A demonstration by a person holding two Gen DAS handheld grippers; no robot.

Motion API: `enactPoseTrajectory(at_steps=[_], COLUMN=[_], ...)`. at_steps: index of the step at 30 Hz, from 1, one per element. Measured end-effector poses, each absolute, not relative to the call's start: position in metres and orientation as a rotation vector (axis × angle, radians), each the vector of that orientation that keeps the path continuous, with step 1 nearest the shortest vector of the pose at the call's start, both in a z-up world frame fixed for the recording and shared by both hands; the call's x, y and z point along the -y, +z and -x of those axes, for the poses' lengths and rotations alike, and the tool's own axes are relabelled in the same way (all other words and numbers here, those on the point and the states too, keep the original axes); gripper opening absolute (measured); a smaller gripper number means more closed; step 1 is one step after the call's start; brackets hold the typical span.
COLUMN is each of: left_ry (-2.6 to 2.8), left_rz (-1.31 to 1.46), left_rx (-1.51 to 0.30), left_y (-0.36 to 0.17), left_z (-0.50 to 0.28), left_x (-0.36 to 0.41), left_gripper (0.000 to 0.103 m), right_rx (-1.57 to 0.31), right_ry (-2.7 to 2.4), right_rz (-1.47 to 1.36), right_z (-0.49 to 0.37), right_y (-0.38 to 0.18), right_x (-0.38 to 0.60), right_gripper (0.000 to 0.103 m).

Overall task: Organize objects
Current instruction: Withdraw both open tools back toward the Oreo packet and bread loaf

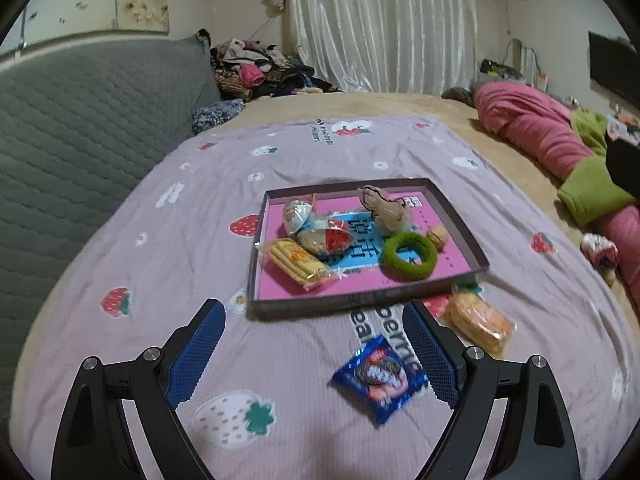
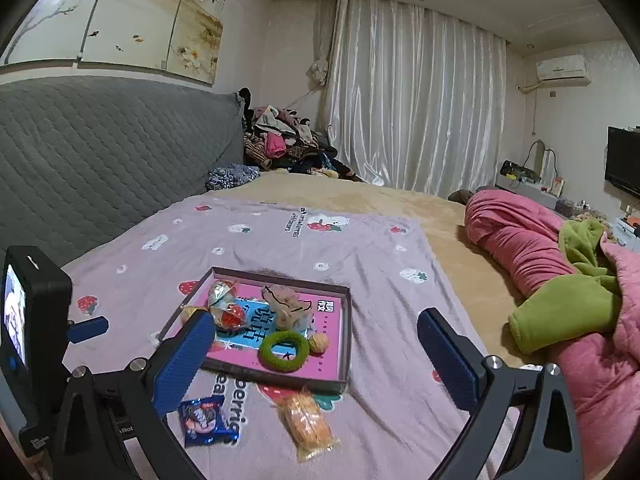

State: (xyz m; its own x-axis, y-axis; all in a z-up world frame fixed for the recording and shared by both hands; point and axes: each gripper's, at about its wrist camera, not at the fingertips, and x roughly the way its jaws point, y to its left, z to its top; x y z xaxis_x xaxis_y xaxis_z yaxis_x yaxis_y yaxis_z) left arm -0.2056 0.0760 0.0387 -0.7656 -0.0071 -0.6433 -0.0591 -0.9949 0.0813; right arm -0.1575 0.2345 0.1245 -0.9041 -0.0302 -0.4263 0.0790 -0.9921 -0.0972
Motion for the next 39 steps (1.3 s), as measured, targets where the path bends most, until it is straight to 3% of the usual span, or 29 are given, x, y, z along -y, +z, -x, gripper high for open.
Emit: enactPoseTrajectory(at_steps=[20, 39], left_ry=[2.93, 2.866], left_rz=[1.053, 1.138], left_rx=[-0.178, -0.206], left_y=[0.07, 0.044], left_z=[0.124, 0.119], left_x=[-0.082, -0.088], left_gripper=[0.091, 0.091], right_rx=[-0.146, -0.146], right_ry=[-2.983, -2.952], right_rz=[-0.715, -0.829], right_z=[0.082, 0.075], right_y=[0.132, 0.101], right_x=[-0.249, -0.252], right_gripper=[0.102, 0.102])
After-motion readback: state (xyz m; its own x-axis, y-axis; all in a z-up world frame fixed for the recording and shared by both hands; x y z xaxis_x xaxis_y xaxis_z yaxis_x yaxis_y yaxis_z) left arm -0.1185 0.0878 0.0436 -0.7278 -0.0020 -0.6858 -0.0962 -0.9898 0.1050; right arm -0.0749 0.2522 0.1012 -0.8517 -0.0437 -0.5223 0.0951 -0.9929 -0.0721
